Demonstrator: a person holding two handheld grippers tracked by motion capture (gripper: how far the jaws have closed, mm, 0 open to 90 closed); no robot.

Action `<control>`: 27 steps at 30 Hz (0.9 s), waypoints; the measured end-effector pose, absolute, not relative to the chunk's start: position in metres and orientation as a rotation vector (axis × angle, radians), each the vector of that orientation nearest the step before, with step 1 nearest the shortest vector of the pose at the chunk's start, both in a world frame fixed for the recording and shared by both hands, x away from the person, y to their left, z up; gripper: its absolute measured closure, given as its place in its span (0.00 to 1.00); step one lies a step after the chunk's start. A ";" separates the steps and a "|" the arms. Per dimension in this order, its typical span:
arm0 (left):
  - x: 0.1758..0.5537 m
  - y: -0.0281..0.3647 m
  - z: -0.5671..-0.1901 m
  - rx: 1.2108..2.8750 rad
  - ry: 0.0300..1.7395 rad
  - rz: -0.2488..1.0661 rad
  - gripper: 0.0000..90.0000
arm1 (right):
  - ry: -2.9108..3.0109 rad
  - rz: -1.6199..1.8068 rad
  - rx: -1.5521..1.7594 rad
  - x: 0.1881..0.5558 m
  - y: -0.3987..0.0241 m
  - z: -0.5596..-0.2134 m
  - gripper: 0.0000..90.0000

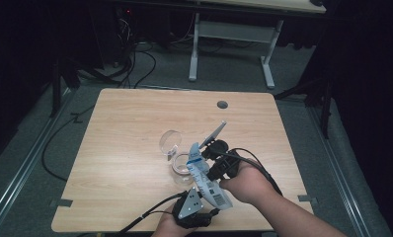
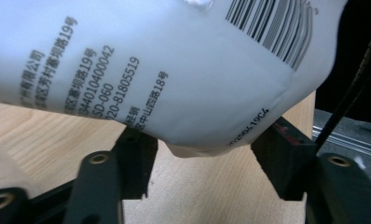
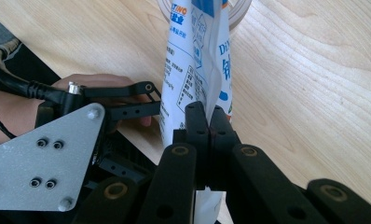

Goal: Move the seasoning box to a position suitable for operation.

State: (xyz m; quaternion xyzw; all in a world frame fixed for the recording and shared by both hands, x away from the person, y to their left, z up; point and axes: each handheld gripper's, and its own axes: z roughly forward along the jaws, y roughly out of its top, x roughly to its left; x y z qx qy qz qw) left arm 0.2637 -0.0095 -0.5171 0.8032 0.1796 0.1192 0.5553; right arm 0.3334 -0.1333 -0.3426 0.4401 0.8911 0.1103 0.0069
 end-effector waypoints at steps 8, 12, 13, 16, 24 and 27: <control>0.263 -0.007 -0.516 1.881 0.438 0.310 0.63 | 2.786 0.345 1.361 0.335 -0.135 -0.342 1.00; 0.260 -0.007 -0.514 1.870 0.447 0.319 0.65 | 2.785 0.351 1.355 0.337 -0.134 -0.341 1.00; 0.260 -0.007 -0.514 1.868 0.449 0.321 0.65 | 2.784 0.344 1.353 0.337 -0.133 -0.340 1.00; 0.259 -0.007 -0.512 1.862 0.448 0.325 0.66 | 2.793 0.354 1.329 0.338 -0.131 -0.340 1.00; 0.262 -0.005 -0.509 1.857 0.473 0.328 0.69 | 2.786 0.375 1.319 0.343 -0.126 -0.340 1.00; 0.263 -0.004 -0.508 1.858 0.481 0.334 0.69 | 2.792 0.401 1.296 0.347 -0.127 -0.340 1.00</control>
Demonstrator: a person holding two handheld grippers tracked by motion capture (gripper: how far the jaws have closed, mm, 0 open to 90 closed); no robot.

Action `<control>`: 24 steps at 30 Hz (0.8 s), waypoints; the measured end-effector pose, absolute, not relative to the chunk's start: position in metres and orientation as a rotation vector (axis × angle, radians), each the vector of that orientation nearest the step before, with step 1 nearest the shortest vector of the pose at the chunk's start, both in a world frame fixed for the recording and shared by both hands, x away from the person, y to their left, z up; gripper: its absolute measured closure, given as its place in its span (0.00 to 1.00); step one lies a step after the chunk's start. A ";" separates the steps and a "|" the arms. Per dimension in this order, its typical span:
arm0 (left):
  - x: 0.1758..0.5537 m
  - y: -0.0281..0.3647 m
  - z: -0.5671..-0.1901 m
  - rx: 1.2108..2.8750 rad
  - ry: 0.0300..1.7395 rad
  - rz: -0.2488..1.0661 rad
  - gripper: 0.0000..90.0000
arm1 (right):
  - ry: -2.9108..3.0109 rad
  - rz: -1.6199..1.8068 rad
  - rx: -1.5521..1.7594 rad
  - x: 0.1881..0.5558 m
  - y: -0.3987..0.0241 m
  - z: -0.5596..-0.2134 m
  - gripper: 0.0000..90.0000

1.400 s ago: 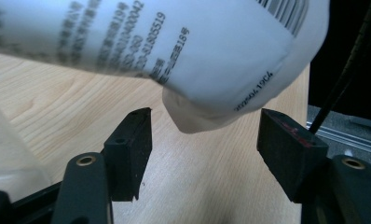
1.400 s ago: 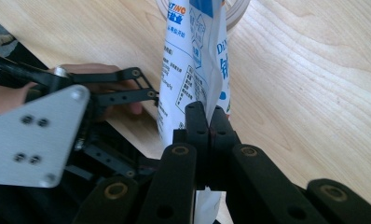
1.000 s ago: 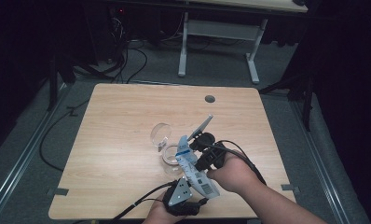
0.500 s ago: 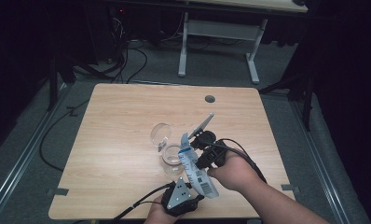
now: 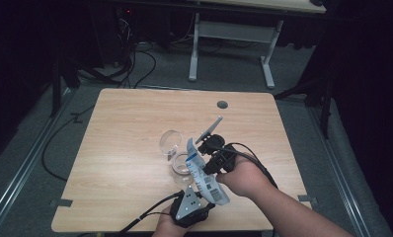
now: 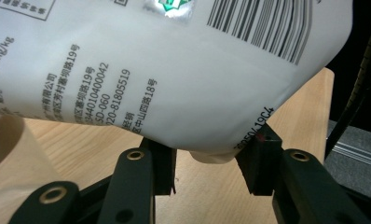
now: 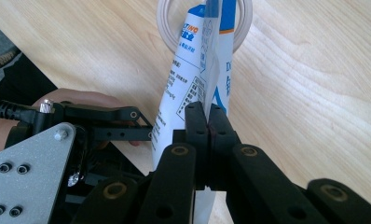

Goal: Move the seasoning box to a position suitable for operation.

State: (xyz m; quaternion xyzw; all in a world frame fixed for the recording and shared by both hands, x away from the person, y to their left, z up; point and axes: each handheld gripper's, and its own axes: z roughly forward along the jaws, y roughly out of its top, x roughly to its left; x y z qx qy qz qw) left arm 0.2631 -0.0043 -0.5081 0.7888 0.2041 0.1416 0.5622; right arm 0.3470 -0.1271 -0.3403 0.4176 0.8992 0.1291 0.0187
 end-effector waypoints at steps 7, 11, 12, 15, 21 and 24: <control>0.266 -0.003 -0.506 1.861 0.495 0.334 0.69 | 2.797 0.380 1.280 0.350 -0.122 -0.339 1.00; 0.268 -0.002 -0.504 1.852 0.504 0.340 0.69 | 2.787 0.383 1.272 0.352 -0.120 -0.336 1.00; 0.269 -0.001 -0.502 1.845 0.509 0.338 0.69 | 2.791 0.383 1.258 0.353 -0.120 -0.335 1.00; 0.270 -0.001 -0.499 1.840 0.514 0.337 0.69 | 2.791 0.394 1.241 0.354 -0.118 -0.333 1.00; 0.272 -0.001 -0.497 1.836 0.521 0.341 0.69 | 2.788 0.392 1.230 0.357 -0.117 -0.330 1.00; 0.273 -0.001 -0.497 1.835 0.524 0.342 0.69 | 2.793 0.391 1.201 0.359 -0.117 -0.331 1.00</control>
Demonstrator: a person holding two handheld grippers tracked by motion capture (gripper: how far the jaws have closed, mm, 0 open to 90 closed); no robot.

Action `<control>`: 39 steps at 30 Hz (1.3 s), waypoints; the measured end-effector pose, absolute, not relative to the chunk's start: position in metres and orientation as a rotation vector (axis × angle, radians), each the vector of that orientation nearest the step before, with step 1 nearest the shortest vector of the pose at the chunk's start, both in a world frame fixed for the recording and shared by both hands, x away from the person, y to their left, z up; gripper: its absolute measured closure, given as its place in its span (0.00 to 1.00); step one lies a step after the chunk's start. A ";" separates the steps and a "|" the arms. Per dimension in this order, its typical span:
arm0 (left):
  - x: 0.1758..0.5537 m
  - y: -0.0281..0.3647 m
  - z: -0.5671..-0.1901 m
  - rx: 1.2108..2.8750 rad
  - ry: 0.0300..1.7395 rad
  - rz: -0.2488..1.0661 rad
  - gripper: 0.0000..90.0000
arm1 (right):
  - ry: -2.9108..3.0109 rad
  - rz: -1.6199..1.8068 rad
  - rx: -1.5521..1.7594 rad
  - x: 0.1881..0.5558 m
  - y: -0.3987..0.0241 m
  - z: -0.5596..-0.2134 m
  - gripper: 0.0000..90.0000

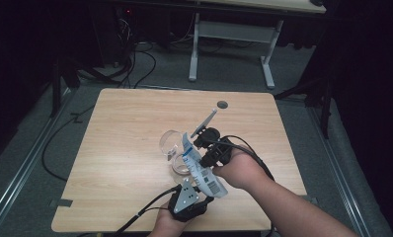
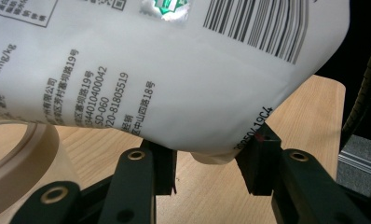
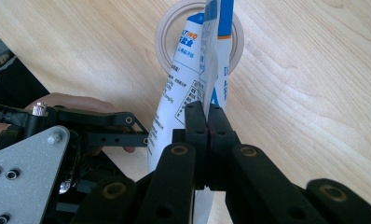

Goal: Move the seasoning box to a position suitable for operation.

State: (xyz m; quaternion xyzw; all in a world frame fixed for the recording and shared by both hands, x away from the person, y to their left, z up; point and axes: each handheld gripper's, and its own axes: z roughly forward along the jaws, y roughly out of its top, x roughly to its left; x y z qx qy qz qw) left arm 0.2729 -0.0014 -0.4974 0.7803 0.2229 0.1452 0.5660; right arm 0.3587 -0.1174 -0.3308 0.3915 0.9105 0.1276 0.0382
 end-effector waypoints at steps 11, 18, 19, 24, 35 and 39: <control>0.274 -0.002 -0.498 1.834 0.540 0.339 0.69 | 2.805 0.367 1.180 0.363 -0.114 -0.333 1.00; 0.273 -0.002 -0.498 1.833 0.538 0.328 0.69 | 2.819 0.364 1.154 0.363 -0.114 -0.334 1.00; 0.272 -0.002 -0.498 1.831 0.539 0.327 0.69 | 2.817 0.364 1.153 0.363 -0.114 -0.334 1.00; 0.271 -0.002 -0.498 1.825 0.539 0.327 0.69 | 2.813 0.365 1.160 0.362 -0.113 -0.334 1.00; 0.269 0.000 -0.497 1.810 0.517 0.325 0.69 | 2.816 0.365 1.141 0.362 -0.113 -0.334 1.00; 0.269 0.001 -0.496 1.805 0.517 0.327 0.69 | 2.819 0.374 1.126 0.363 -0.113 -0.333 1.00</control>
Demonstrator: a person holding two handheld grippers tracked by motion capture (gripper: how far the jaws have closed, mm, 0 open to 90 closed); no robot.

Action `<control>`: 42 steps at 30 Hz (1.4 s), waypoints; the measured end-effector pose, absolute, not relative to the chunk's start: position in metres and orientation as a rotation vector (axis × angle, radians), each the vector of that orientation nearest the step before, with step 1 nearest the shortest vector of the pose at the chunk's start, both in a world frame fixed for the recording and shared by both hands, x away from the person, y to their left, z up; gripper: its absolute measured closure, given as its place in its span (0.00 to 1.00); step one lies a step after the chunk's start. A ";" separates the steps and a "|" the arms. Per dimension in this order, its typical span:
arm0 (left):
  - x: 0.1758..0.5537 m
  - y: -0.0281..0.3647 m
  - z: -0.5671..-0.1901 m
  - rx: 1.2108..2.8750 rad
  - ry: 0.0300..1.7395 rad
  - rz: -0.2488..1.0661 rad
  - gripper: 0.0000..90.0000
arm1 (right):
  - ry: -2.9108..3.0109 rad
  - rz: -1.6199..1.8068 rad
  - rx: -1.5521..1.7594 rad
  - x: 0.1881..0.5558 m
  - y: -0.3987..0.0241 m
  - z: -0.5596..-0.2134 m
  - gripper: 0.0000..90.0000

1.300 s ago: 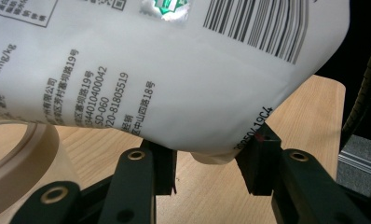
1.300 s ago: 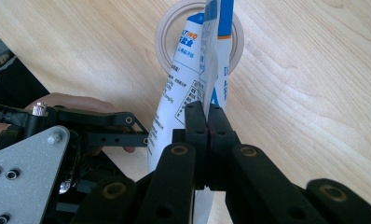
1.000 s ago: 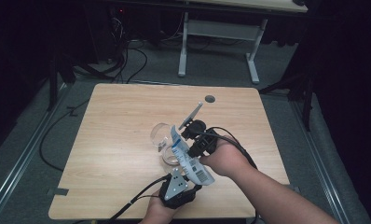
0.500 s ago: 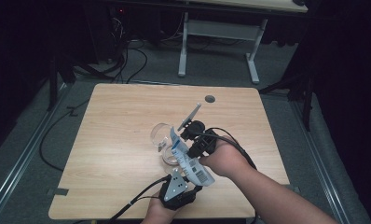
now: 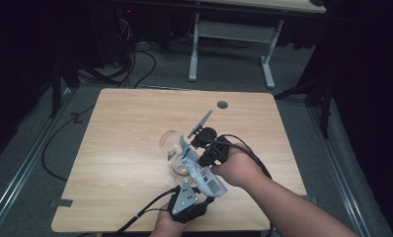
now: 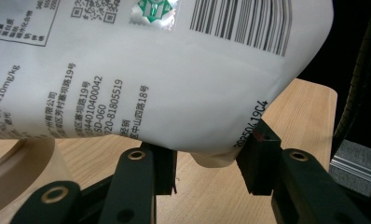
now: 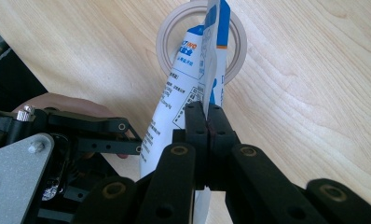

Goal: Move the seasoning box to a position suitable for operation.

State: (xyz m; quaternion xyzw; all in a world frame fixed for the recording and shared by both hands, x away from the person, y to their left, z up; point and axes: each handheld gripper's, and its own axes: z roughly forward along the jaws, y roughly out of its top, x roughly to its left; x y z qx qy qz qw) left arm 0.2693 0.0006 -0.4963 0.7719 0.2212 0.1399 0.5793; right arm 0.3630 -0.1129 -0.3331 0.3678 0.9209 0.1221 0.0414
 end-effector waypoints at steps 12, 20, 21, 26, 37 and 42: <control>0.269 0.002 -0.494 1.794 0.517 0.334 0.70 | 2.818 0.375 1.114 0.364 -0.110 -0.331 1.00; 0.269 0.002 -0.495 1.797 0.512 0.331 0.70 | 2.818 0.373 1.110 0.363 -0.111 -0.331 1.00; 0.269 0.001 -0.494 1.798 0.511 0.330 0.70 | 2.819 0.379 1.117 0.363 -0.111 -0.332 1.00; 0.269 0.001 -0.494 1.796 0.512 0.325 0.70 | 2.815 0.378 1.123 0.363 -0.112 -0.332 1.00; 0.269 0.001 -0.494 1.792 0.511 0.326 0.70 | 2.813 0.374 1.138 0.363 -0.111 -0.331 1.00; 0.270 0.001 -0.493 1.790 0.511 0.322 0.70 | 2.815 0.378 1.111 0.364 -0.111 -0.331 1.00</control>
